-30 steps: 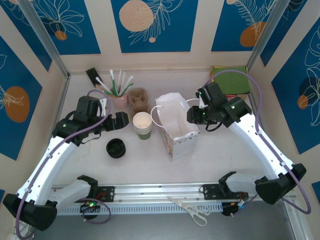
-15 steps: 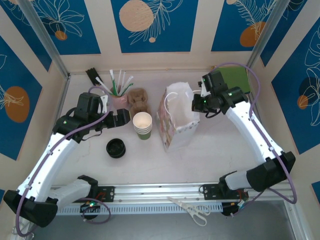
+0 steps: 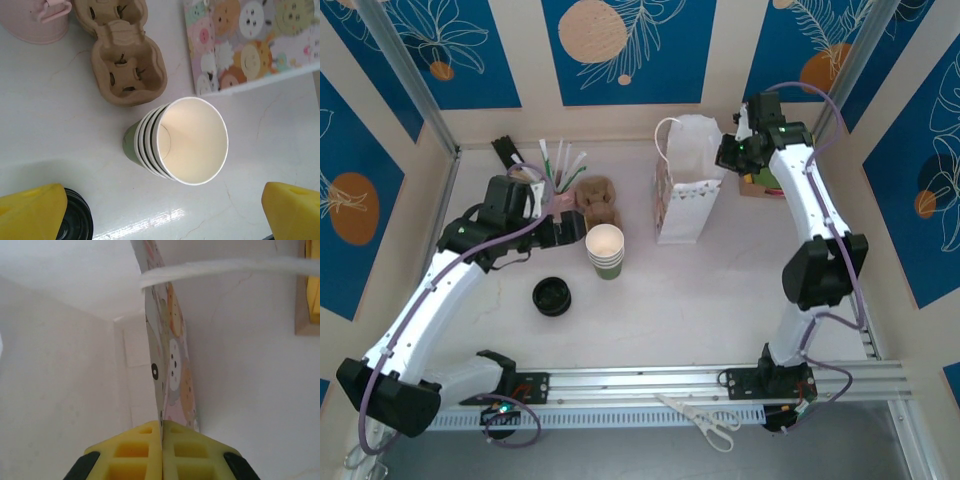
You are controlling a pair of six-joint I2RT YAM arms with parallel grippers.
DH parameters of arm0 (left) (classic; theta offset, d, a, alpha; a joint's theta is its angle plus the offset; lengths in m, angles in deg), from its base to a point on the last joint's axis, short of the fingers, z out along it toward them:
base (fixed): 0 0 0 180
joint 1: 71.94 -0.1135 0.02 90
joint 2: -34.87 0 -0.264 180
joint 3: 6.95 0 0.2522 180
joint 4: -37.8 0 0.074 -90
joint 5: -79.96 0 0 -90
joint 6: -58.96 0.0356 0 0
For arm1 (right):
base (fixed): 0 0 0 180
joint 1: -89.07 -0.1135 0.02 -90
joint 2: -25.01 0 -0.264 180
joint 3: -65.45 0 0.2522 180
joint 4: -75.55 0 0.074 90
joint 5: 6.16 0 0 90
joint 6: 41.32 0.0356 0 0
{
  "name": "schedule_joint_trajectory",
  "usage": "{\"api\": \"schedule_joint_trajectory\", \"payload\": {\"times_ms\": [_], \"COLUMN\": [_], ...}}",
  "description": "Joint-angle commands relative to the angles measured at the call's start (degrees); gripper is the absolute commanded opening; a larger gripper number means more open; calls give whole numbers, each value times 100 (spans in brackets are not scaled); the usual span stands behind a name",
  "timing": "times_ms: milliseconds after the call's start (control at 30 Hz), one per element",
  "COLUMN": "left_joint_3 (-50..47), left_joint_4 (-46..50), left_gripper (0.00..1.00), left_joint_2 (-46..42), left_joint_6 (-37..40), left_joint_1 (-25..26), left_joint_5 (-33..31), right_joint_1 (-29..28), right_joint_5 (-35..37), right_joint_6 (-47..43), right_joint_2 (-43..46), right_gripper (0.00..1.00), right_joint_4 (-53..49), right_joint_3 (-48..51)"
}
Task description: Pack the takeout coffee
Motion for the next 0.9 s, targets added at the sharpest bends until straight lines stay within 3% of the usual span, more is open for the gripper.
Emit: {"api": "schedule_joint_trajectory", "payload": {"times_ms": [0,200,267,367,433,533,567,800,867], "left_joint_3": [260,333,311,275,271,253,245,245,237], "left_joint_4": [-66,-58,-65,-88,-86,-110,-128,-106,-77], "left_gripper": [100,100,100,100,100,100,100,100,100], "left_joint_2": [111,289,298,290,284,287,290,257,225], "left_joint_6": [122,78,56,32,24,0,-13,-38,-31], "left_joint_1": [90,103,103,111,112,112,117,132,138], "left_joint_5": [-59,-66,-77,-87,-96,-81,-66,-64,-116], "right_joint_1": [100,118,119,89,34,-56,-79,-152,-210], "right_joint_5": [-361,-341,-352,-460,-446,-395,-383,-270,-241], "right_joint_6": [-263,-434,-412,-426,-472,-526,-520,-521,-517], "right_joint_2": [-570,-1474,-1527,-1416,-1339,-1204,-1157,-859,-724], "right_gripper": [0,0,5,4,19,23,33,40,49], "right_joint_4": [-344,-955,-1017,-981,-1009,-1039,-1036,-1086,-1119], "right_joint_3": [-863,-2151,-2291,-2330,-2405,-2468,-2459,-2380,-2380]}}
